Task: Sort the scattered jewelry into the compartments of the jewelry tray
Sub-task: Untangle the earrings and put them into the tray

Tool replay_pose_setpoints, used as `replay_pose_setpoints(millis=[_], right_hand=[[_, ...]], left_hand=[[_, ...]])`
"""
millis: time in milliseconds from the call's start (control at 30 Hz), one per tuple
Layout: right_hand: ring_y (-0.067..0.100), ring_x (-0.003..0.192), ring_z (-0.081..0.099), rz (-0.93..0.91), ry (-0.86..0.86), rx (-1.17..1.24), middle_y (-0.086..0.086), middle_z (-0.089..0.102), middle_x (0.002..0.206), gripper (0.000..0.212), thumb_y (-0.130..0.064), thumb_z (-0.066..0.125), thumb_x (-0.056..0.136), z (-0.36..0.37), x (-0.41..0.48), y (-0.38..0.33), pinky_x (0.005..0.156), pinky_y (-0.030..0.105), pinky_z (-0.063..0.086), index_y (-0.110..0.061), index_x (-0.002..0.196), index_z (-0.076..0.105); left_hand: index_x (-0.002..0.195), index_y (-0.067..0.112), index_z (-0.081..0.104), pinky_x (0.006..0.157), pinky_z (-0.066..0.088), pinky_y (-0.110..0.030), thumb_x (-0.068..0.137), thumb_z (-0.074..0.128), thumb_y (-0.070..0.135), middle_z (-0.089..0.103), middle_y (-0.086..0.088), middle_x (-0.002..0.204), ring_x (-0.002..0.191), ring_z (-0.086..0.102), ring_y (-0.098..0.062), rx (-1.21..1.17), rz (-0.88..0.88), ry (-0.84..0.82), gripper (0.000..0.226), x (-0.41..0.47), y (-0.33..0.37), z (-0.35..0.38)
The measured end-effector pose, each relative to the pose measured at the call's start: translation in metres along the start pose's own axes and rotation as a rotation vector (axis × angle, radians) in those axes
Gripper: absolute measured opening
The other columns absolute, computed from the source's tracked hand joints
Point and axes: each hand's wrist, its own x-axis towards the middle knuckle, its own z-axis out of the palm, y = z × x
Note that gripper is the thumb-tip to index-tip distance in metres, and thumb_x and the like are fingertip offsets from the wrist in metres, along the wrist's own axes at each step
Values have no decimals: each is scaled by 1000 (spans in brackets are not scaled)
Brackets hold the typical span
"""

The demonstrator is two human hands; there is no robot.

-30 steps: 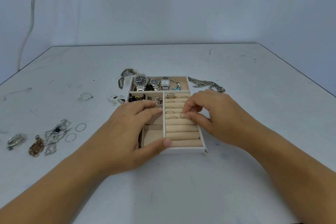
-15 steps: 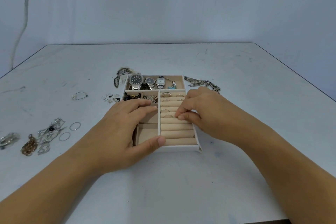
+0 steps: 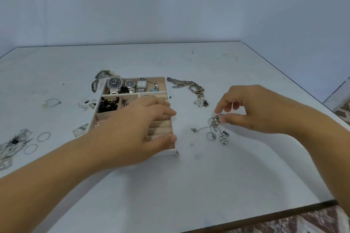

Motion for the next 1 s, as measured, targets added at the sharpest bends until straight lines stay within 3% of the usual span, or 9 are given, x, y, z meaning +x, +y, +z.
replay_pose_setpoints(millis=[200,333,467,633,800,933,1000], right_hand=[[-1,86,50,-49,-21,49,-18,52,88,17,-41,59,85,22,-10,6,73,18,42,-43,101,62],[-1,87,48,-27,29,19,-17,51,90,12,-36,60,86,20,-15,17,75,20,41,-39,97,61],[2,85,51,9,71,35,-18,51,87,7,-32,60,85,18,-20,24,74,24,45,-35,92,62],[2,81,51,68,130,46,-16,53,85,4,-35,58,86,15,-19,25,69,23,44,-35,88,60],[2,74,52,230,81,34,-14,57,83,29,-59,63,74,17,-19,20,64,24,45,-31,85,62],[7,73,55,219,94,80,-10,61,79,7,-29,62,82,26,-17,12,66,24,47,-23,81,65],[10,74,54,193,62,91,-7,58,82,6,-23,58,84,27,-15,12,68,26,46,-21,79,61]], left_hand=[[115,42,57,87,24,-4,83,55,57,42,24,133,123,31,8,12,60,-78,36,39,38,16],[100,39,65,102,31,-24,81,60,54,46,20,130,124,32,2,29,34,-100,26,52,47,28],[91,37,68,105,31,-32,77,62,57,48,20,126,125,34,-2,61,-13,-58,25,60,49,37],[98,36,65,105,32,-33,78,61,57,49,18,126,124,37,-6,61,-50,-48,29,65,52,44],[109,34,62,105,34,-34,83,59,48,49,14,129,126,37,-9,61,-45,-34,29,77,51,44],[111,35,60,103,37,-40,83,58,45,51,11,125,124,41,-13,37,-30,-36,29,85,46,48],[112,36,59,102,38,-40,83,59,44,52,11,123,124,41,-13,15,-14,-52,30,88,45,49]])
